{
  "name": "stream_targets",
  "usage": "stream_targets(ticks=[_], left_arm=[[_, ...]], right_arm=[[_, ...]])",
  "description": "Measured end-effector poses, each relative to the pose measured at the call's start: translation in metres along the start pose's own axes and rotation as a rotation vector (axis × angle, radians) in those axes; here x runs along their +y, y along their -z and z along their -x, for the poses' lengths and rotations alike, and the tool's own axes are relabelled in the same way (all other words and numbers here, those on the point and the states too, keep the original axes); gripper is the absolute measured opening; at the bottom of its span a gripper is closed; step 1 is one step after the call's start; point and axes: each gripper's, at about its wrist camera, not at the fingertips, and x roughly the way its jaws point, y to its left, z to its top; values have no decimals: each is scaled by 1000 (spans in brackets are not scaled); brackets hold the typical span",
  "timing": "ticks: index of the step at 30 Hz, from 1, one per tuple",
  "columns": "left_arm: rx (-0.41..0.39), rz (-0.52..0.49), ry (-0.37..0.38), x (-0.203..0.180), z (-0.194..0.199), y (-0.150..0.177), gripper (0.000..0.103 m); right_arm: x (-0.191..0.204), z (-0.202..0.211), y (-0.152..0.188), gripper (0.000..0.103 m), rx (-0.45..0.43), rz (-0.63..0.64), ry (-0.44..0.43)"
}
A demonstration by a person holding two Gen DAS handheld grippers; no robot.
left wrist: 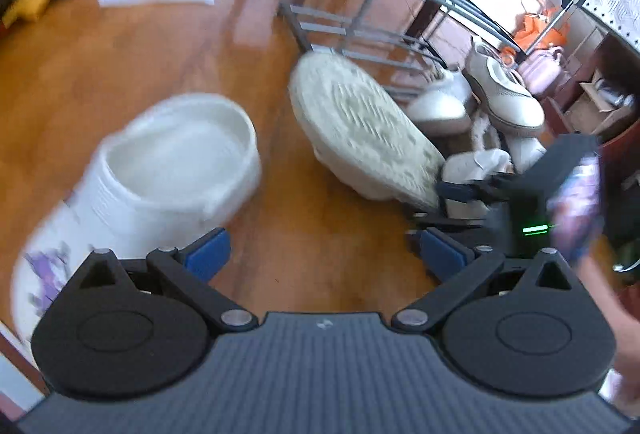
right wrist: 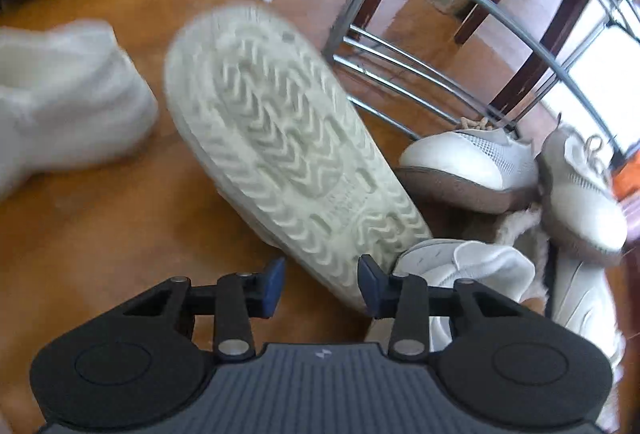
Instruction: Organize scattered shoes
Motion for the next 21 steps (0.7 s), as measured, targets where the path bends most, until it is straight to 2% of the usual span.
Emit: stream_targets(ticks=[1, 2, 3, 4, 6, 8, 10, 11, 12, 17, 18, 19, 21], left_arm=[[-8, 18, -16, 7, 1, 0, 103], [-15, 31, -16, 11, 2, 0, 103], [-18, 51, -9, 17, 3, -1, 103], [-20, 72, -2, 22, 4, -1, 103], [-24, 117, 16, 31, 5, 0, 103], [-27, 139, 34, 34, 3, 0, 103], [-27, 144, 36, 32, 1, 1, 103], [-25, 141, 32, 31, 1, 1, 103], [-25, 139, 30, 31, 0, 1, 103], [-38, 106, 29, 23, 6, 2, 103], [-40, 110, 33, 23, 7, 1, 103], [-42, 114, 37, 23, 9, 1, 103], [-45, 114, 43, 23, 11, 1, 103]], right_arm=[[9, -6, -1, 56, 2, 56, 39], [15, -10, -1, 55, -13, 92, 89], [17, -11, -2, 57, -22, 96, 108], [15, -13, -3, 65, -37, 88, 134], [12, -18, -5, 66, -40, 71, 131], [14, -28, -8, 65, -42, 112, 132], [13, -30, -10, 60, -57, 125, 129], [8, -27, -11, 59, -62, 96, 105], [2, -24, -11, 52, -66, 63, 77], [-57, 16, -6, 42, -126, -246, -164], [-65, 20, -6, 35, -129, -291, -199], [-84, 30, -7, 27, -148, -390, -286], [-107, 38, -9, 28, -162, -506, -408]])
